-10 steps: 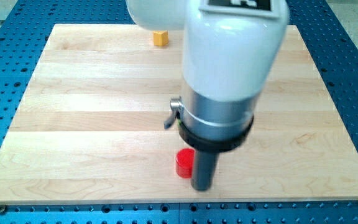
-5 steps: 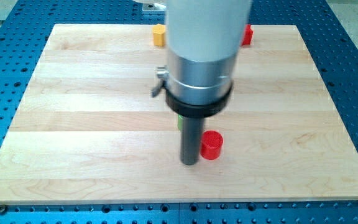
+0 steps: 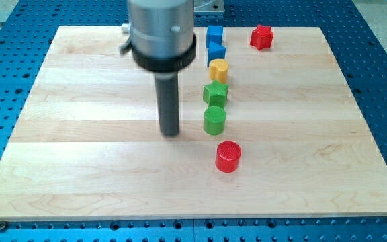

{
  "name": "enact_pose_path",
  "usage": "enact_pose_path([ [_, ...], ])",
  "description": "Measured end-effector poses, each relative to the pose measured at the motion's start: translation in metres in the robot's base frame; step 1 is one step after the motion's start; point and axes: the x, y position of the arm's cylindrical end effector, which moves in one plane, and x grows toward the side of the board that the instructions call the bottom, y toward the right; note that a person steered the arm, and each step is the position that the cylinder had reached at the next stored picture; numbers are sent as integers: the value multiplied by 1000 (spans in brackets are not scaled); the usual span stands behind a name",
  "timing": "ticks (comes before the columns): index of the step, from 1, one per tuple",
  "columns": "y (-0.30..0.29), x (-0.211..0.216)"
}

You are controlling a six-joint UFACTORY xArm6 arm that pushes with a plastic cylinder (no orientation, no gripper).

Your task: Move the green circle and red circle vertically below the green star

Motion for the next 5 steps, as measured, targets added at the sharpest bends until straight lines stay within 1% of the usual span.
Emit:
enact_pose_path([
  [1,12,100],
  [2,85,96],
  [3,143,77],
  [4,129,48],
  [5,114,48],
])
